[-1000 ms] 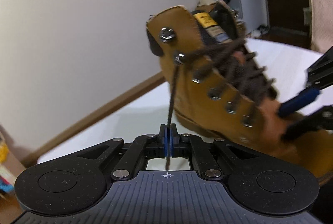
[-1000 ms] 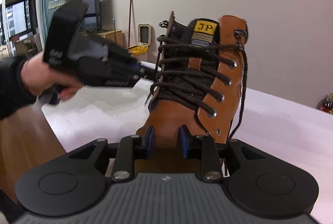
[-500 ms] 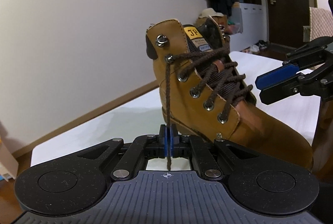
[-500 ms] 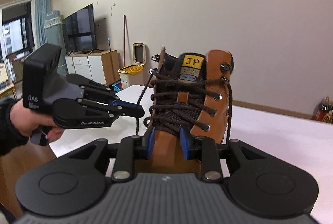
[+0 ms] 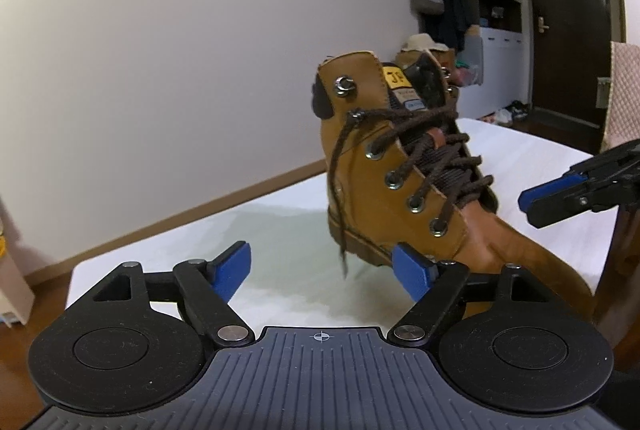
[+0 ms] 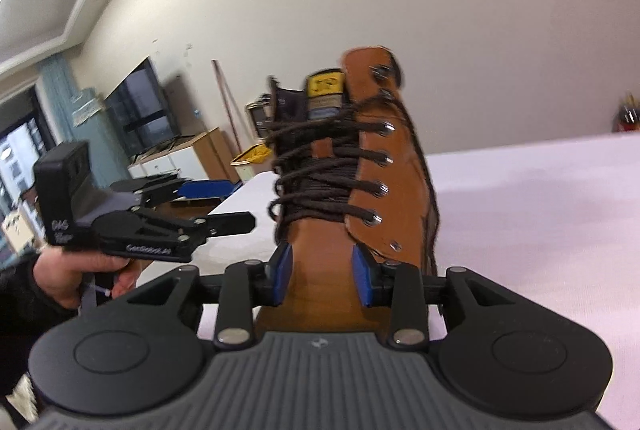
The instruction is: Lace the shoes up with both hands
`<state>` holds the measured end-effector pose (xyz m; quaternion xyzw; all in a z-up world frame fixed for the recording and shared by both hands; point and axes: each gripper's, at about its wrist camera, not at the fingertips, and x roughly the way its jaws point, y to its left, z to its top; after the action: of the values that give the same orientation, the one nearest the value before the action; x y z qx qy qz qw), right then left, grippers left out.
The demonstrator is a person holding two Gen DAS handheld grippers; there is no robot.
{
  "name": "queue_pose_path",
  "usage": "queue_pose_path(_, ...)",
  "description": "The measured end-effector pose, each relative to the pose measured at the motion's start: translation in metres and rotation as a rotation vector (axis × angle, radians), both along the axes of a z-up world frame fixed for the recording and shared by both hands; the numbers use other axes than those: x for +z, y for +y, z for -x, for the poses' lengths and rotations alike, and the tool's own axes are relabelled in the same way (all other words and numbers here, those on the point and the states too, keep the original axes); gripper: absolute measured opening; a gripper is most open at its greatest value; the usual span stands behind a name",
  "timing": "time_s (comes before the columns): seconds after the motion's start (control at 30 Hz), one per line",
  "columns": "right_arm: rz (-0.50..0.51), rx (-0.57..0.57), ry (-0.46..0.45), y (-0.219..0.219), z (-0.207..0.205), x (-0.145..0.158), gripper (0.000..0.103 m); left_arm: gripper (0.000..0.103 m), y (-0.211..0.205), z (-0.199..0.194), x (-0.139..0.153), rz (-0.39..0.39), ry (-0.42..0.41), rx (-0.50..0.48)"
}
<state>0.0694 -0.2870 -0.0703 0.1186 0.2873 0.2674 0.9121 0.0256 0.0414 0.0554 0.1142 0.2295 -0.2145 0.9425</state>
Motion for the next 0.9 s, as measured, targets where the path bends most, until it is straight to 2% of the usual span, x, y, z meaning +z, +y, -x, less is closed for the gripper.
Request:
queue_pose_path(0.13, -0.031, -0.075, 0.075, -0.012, 0.002, -0.003, 0.039, 0.089, -0.001, 0.004, -0.006, 0.009, 0.007, 0.031)
queue_pose_path(0.27, -0.01, -0.12, 0.072, -0.018, 0.006, -0.005, 0.039, 0.089, -0.003, 0.004, -0.01, 0.021, 0.043, 0.086)
queue_pose_path(0.33, -0.013, -0.141, 0.066, -0.022, 0.008, -0.005, 0.039, 0.089, -0.002, 0.004, -0.012, 0.051, 0.059, 0.123)
queue_pose_path(0.53, -0.016, -0.198, 0.119, -0.035, 0.006, -0.005, 0.039, 0.091, -0.006, 0.005, -0.01, 0.099, 0.098, 0.126)
queue_pose_path(0.6, 0.041, -0.211, 0.045, -0.033, 0.013, 0.007, 0.039, 0.091, -0.006, 0.006, -0.007, 0.11, 0.105, 0.128)
queue_pose_path(0.63, 0.077, -0.233, -0.037, -0.031, 0.022, 0.015, 0.039, 0.091, -0.005, 0.006, -0.005, 0.12, 0.102, 0.13)
queue_pose_path(0.67, 0.137, -0.274, -0.176, -0.026, 0.037, 0.026, 0.039, 0.091, -0.004, 0.008, -0.002, 0.139, 0.088, 0.139)
queue_pose_path(0.7, 0.171, -0.307, -0.274, -0.024, 0.048, 0.034, 0.039, 0.091, -0.003, 0.01, 0.001, 0.161, 0.072, 0.15)
queue_pose_path(0.73, 0.162, -0.327, -0.297, -0.024, 0.05, 0.036, 0.039, 0.091, -0.002, 0.011, 0.003, 0.18, 0.065, 0.157)
queue_pose_path(0.77, 0.129, -0.325, -0.273, -0.027, 0.049, 0.035, 0.039, 0.091, -0.001, 0.011, 0.005, 0.194, 0.062, 0.163)
queue_pose_path(0.83, 0.01, -0.217, -0.056, -0.04, 0.031, 0.023, 0.037, 0.091, 0.001, 0.013, 0.009, 0.22, 0.057, 0.174)
queue_pose_path(0.87, 0.008, -0.2, -0.029, -0.04, 0.029, 0.017, 0.037, 0.091, 0.001, 0.013, 0.011, 0.223, 0.058, 0.171)
queue_pose_path(0.9, 0.055, -0.218, -0.058, -0.037, 0.033, 0.013, 0.037, 0.091, 0.001, 0.013, 0.013, 0.223, 0.061, 0.166)
